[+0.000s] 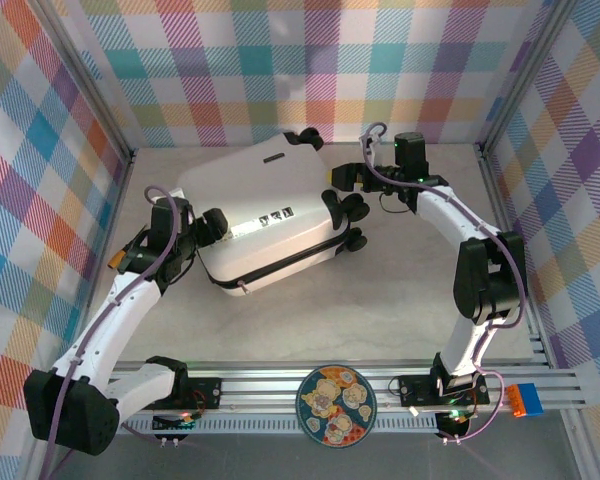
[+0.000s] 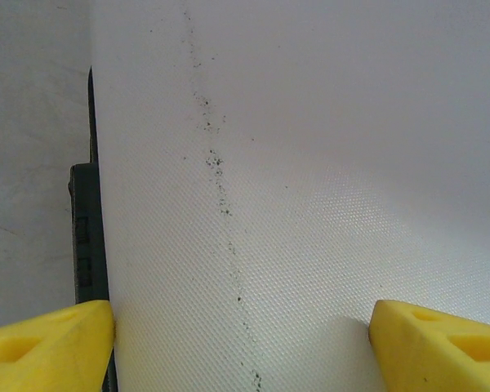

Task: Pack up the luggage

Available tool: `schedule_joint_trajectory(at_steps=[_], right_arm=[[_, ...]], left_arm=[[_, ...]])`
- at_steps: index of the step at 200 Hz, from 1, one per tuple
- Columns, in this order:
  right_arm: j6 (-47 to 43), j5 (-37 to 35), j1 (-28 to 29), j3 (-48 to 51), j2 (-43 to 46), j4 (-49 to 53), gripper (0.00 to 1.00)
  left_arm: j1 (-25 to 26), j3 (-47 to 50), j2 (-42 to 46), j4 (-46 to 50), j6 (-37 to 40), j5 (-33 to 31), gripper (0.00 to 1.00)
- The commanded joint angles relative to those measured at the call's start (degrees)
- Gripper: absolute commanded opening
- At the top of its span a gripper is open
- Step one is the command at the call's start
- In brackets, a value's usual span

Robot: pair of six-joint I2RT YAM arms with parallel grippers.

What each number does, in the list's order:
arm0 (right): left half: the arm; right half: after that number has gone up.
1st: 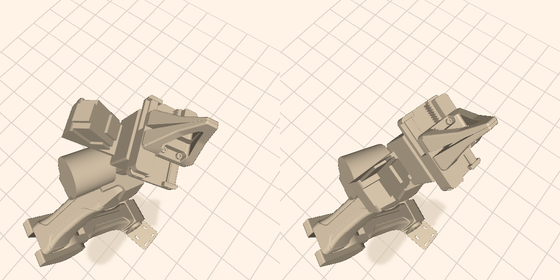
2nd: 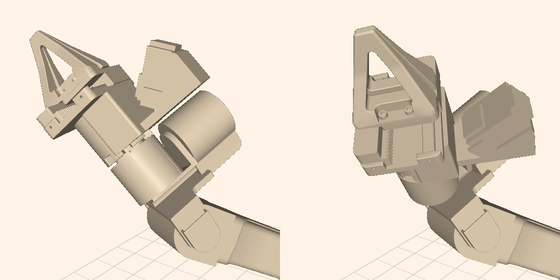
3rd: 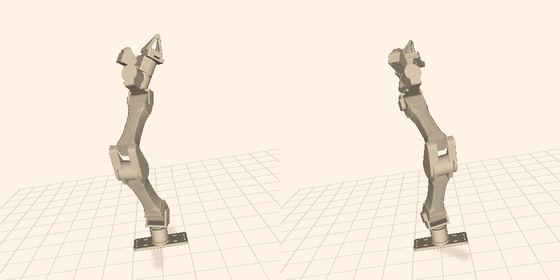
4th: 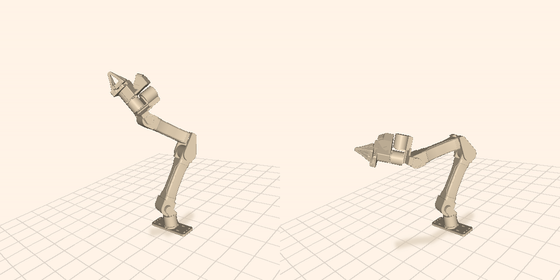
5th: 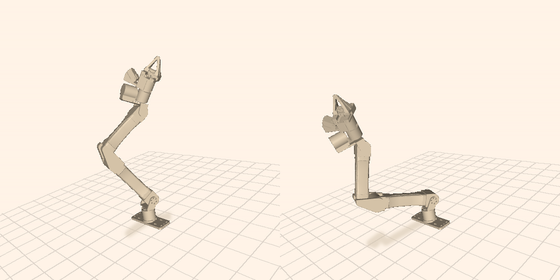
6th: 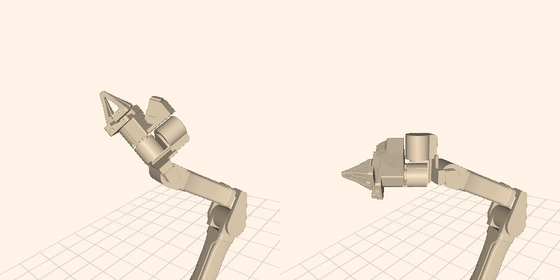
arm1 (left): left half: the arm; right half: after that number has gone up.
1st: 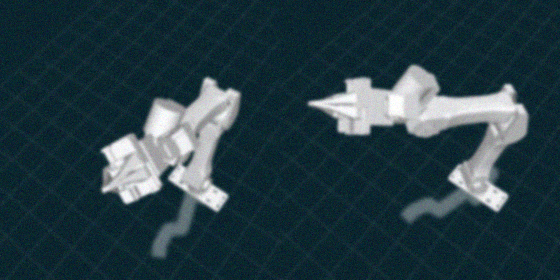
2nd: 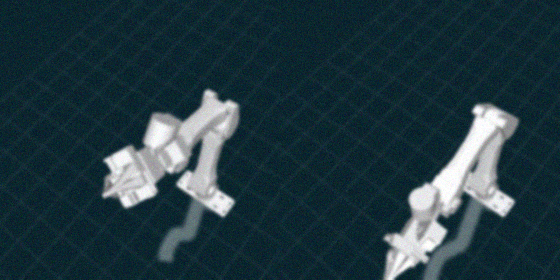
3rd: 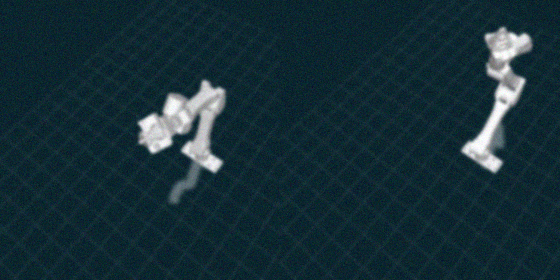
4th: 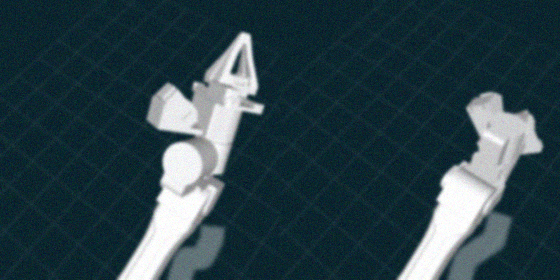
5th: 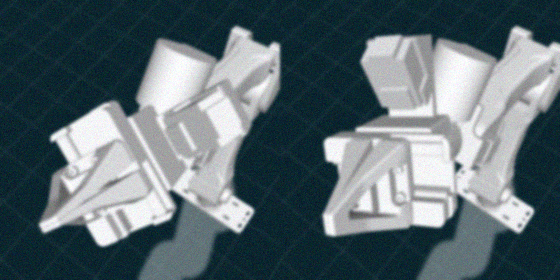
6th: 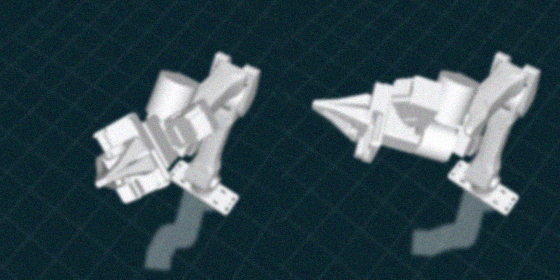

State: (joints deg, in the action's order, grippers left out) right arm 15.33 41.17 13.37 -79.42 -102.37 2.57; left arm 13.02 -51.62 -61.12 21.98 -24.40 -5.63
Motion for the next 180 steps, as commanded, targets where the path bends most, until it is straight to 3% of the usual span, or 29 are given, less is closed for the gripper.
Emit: schedule_joint_trajectory(at_steps=[1,126,180], right_arm=[[-1.88,2.50,0.32,2.68,2.73,-0.15,0.97],[-0.19,2.05,3.78,22.68,18.62,-5.66,0.95],[0.91,-2.86,6.76,27.34,24.79,-6.46,0.86]], left_arm=[[-1.32,-0.67,-2.02,0.31,1.73,3.44,0.80],[-7.99,-7.12,-14.08,-7.60,5.43,11.81,0.76],[-9.66,-11.86,-20.36,-8.09,6.65,15.66,0.75]])
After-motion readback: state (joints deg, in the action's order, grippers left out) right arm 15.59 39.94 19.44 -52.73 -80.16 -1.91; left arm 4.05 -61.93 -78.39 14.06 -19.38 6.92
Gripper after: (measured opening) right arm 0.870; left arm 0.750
